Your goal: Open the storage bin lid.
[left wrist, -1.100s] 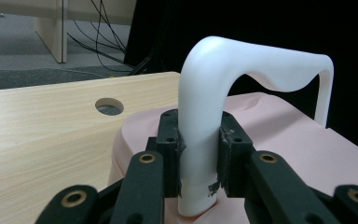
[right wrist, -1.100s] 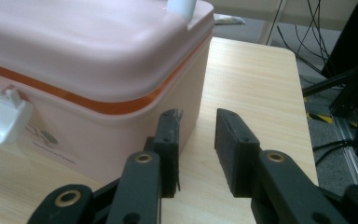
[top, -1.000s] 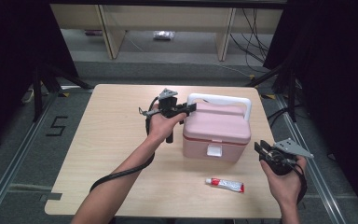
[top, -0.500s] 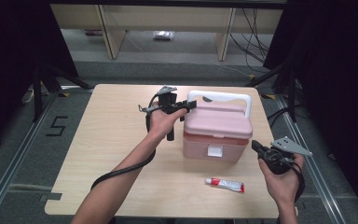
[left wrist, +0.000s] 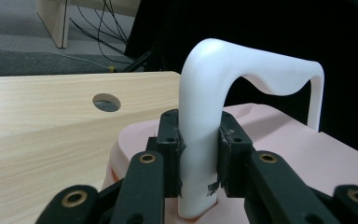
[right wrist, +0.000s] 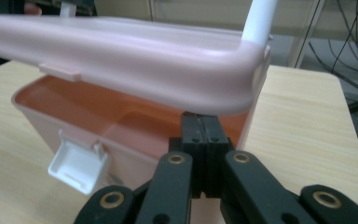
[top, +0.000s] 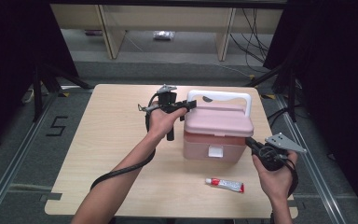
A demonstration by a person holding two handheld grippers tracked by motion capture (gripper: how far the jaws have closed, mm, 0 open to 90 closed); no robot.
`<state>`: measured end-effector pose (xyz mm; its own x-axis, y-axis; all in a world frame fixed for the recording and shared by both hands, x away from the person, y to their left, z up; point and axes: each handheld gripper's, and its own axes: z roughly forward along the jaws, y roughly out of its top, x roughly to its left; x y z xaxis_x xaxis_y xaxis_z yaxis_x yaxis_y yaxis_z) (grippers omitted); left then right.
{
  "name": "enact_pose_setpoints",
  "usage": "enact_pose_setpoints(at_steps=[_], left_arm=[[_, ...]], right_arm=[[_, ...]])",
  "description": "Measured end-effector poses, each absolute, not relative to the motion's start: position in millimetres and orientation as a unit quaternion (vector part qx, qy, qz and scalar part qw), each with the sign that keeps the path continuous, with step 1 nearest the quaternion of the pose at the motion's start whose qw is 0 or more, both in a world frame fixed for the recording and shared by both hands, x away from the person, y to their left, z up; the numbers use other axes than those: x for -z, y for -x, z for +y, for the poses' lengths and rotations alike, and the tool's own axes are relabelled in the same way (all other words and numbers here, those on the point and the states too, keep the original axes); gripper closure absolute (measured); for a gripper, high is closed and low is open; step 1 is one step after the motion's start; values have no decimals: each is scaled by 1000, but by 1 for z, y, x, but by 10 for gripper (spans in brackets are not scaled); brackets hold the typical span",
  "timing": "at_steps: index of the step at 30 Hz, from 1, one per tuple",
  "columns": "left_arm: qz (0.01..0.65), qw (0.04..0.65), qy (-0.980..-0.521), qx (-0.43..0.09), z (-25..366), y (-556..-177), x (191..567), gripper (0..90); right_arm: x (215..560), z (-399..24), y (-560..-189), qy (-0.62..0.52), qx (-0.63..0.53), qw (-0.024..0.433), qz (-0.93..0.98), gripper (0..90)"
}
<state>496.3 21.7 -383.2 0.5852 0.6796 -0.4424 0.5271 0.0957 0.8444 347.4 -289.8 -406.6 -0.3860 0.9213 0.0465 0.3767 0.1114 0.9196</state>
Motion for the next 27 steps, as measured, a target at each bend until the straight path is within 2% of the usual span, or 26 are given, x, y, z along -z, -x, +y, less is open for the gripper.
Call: enact_pose_setpoints(at_steps=[6, 7, 10, 13, 15, 16, 20, 21, 22, 24, 27], left_arm=[[432, 596, -674, -70, 24, -497, 384, 728], [428, 600, -672, -73, 25, -496, 384, 705], [410, 609, -671, -105, 28, -492, 382, 532], [392, 617, -670, -129, 36, -482, 376, 492], [376, 623, -669, -152, 44, -474, 370, 502], [376, 626, -665, -153, 48, -469, 368, 514], [360, 639, -661, -161, 66, -450, 360, 559], [352, 637, -665, -166, 69, -445, 360, 636], [344, 635, -670, -173, 73, -440, 360, 636], [327, 634, -678, -175, 77, -430, 362, 719], [308, 630, -693, -169, 80, -419, 368, 796]], right_arm=[[406, -287, -350, -477, -482, 297, 672, 900], [406, -287, -351, -474, -484, 300, 672, 900], [403, -286, -352, -480, -485, 300, 666, 900], [401, -286, -353, -477, -484, 306, 667, 900], [400, -286, -353, -475, -487, 307, 666, 900], [400, -286, -353, -473, -486, 317, 662, 900], [399, -285, -354, -476, -491, 308, 662, 900], [398, -286, -354, -471, -489, 317, 663, 900], [398, -286, -354, -471, -489, 317, 663, 900], [397, -285, -355, -472, -488, 318, 661, 900], [396, -283, -354, -483, -487, 313, 658, 900]])
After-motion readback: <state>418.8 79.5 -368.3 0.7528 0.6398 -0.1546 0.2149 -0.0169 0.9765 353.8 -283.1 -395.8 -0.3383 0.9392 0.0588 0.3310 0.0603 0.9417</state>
